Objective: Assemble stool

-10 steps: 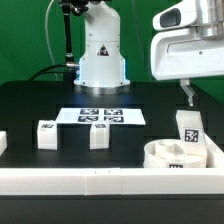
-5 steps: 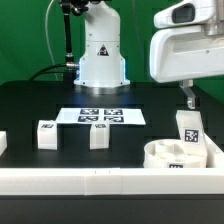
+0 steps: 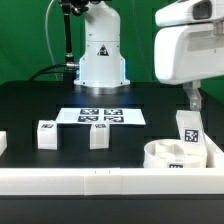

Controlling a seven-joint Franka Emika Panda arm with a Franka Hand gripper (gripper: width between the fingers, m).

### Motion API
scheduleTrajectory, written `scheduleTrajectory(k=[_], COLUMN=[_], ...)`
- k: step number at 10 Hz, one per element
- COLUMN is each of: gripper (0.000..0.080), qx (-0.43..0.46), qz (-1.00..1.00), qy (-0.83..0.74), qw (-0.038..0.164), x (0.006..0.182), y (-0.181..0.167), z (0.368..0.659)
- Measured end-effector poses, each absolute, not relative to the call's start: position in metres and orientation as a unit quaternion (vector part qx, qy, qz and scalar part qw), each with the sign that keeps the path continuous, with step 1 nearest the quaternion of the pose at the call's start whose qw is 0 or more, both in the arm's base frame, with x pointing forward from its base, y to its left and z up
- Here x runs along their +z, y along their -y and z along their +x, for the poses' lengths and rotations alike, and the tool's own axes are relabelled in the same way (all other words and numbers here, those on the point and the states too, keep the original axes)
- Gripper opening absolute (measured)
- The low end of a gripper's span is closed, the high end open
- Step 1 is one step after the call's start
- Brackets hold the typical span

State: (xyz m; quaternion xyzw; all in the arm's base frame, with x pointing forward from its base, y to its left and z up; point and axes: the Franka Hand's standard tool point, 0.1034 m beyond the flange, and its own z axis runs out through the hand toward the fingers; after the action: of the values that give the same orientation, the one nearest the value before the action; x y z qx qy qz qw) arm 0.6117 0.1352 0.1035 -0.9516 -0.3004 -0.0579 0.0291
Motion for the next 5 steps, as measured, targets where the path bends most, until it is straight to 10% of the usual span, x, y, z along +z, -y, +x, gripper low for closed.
scheduleTrajectory(k=[5], gripper=[0.0649], qx=[-0.048], qz=[-0.876], qy=[0.481], qw=[0.005], x=[0.096], y=[-0.118], z=[0.613])
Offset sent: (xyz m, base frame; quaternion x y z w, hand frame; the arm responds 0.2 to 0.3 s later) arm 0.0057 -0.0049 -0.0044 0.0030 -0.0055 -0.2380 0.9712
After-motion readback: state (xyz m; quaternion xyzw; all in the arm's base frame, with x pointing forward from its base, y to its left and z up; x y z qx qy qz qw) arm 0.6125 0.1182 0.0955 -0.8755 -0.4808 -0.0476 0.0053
